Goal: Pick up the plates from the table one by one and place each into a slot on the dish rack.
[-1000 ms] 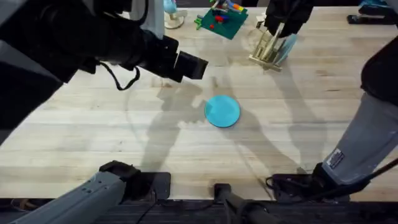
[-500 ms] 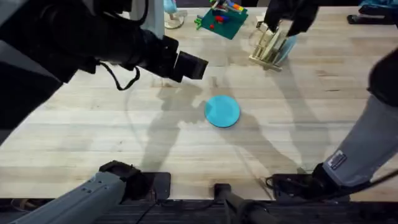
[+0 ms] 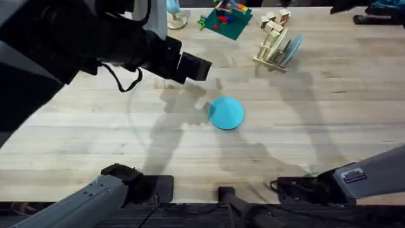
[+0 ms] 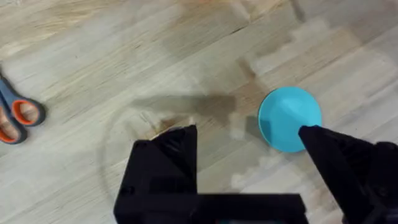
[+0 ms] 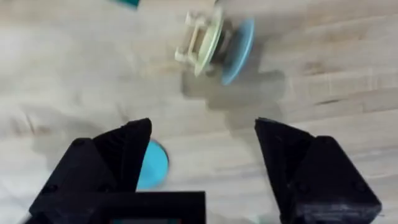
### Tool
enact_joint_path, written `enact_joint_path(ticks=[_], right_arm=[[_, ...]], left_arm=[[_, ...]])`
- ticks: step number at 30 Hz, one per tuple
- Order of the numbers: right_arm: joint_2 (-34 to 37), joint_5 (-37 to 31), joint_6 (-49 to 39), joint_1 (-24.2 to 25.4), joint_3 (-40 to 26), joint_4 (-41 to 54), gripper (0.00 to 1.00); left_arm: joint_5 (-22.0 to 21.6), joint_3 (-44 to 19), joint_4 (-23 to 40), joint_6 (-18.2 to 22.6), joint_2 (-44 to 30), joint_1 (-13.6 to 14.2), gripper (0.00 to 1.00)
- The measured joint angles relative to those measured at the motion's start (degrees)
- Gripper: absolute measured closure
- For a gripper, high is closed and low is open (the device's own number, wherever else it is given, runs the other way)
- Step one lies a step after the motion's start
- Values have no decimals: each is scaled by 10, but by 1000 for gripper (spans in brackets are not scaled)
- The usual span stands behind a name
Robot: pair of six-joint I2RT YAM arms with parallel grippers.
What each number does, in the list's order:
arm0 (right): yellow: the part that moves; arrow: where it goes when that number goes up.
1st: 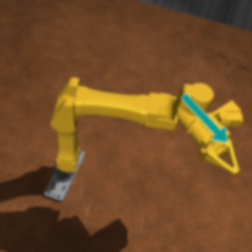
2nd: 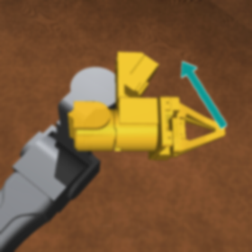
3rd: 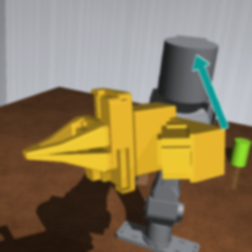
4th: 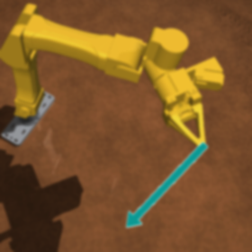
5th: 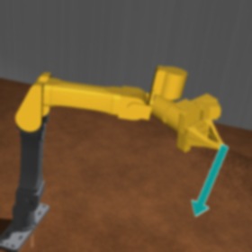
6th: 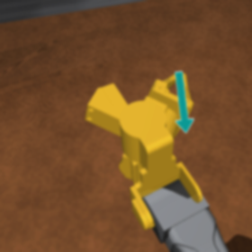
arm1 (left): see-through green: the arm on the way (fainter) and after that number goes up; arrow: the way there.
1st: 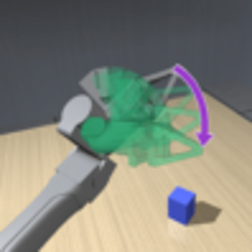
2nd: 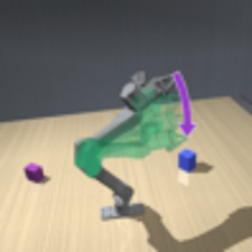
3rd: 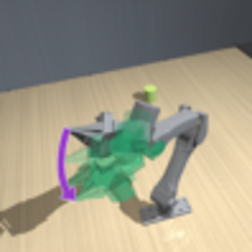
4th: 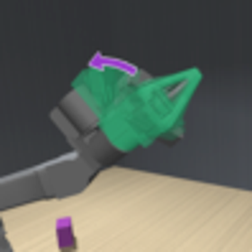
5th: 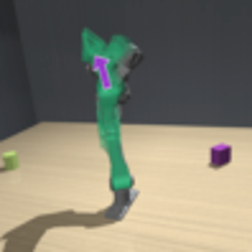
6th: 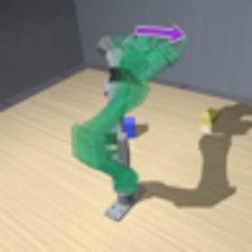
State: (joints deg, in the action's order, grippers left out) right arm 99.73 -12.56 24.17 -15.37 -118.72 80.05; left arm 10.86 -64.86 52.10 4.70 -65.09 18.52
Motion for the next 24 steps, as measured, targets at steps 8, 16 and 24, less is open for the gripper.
enact_joint_path(ticks=[8,16,24], right_arm=[[-12,28,-62,-25,0,77,7],[-122,32,-80,-28,68,70,7],[-282,68,-95,-28,275,-38,6]], left_arm=[[0,0,0,0,0,0,8],[0,0,5,0,0,0,8],[0,0,14,0,0,0,6]])
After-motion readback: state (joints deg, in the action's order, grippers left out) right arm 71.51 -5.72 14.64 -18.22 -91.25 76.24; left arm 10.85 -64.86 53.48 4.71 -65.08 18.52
